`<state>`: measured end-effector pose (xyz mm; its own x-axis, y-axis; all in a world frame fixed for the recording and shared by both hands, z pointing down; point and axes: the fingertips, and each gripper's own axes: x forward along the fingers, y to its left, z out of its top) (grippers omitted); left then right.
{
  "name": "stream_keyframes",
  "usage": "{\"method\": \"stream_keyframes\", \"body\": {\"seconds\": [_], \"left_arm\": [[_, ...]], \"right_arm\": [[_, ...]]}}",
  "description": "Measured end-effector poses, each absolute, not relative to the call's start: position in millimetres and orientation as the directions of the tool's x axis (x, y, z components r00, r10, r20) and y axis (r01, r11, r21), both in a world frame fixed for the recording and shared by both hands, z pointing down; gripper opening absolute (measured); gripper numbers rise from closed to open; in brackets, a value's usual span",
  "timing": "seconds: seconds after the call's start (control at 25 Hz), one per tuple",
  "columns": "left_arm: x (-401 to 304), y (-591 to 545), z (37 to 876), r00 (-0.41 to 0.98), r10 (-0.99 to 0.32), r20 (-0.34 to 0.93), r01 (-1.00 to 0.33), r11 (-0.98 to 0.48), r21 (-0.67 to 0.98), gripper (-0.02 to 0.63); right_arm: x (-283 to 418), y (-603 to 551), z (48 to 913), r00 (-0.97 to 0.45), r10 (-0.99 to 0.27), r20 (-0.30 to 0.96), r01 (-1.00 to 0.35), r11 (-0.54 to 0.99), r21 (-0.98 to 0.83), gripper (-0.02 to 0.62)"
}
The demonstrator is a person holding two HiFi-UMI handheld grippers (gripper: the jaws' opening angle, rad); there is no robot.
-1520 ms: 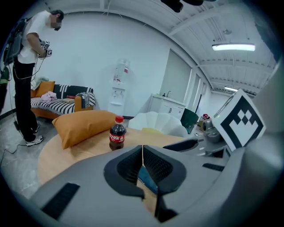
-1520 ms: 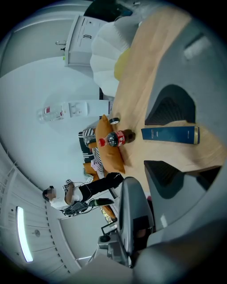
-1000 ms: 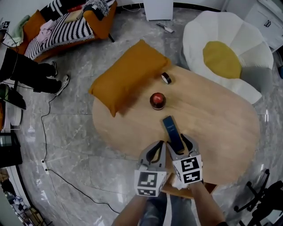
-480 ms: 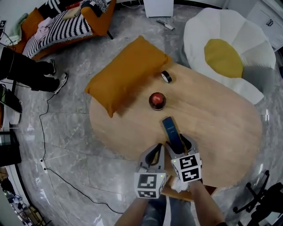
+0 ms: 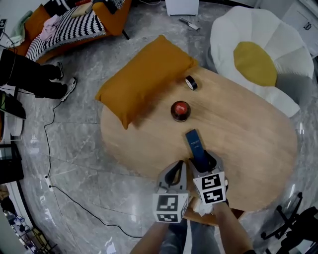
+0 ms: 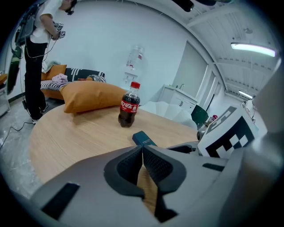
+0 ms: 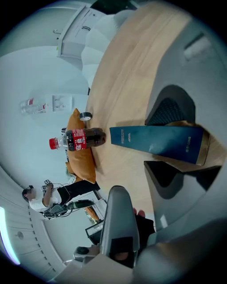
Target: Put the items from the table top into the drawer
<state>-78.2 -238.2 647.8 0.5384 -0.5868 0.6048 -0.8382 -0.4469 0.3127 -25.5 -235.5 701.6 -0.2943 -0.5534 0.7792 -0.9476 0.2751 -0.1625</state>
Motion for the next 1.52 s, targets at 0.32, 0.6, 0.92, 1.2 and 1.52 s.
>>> {"method": "stream_keyframes", "body": {"seconds": [0.32,0.6,0.92,1.2,1.52], "left_arm": [[-85,-232,656,0.515,-0.595,0.617,-0.855,-0.408,0.320,0.012],[-92,-228,664,0.489,-0.597,0.636,-0.871,-0.367,0.325,0.012],[-90,-231,660,0.501,-0.599,0.625,-0.865,-0.383,0.325,0.012],[-86,-230,649,0.516,-0.593,0.618,-0.854,-0.405,0.325,0.012],[-73,-220,623,0.570,-0.585,0.577,-0.819,-0.460,0.343,0.012]], "right_arm": [[-19,-237,703,-0.306,-0.569,0.764,-0.946,0.275,-0.174,0.199],[-19,-237,704,-0.282,-0.568,0.773,-0.953,0.259,-0.158,0.196],[-17,-236,704,-0.317,-0.597,0.737,-0.946,0.252,-0.203,0.198],[-18,-235,675,-0.333,-0.650,0.683,-0.942,0.260,-0.211,0.196],[-16,-217,637,-0.301,-0.686,0.662,-0.953,0.235,-0.189,0.196]]}}
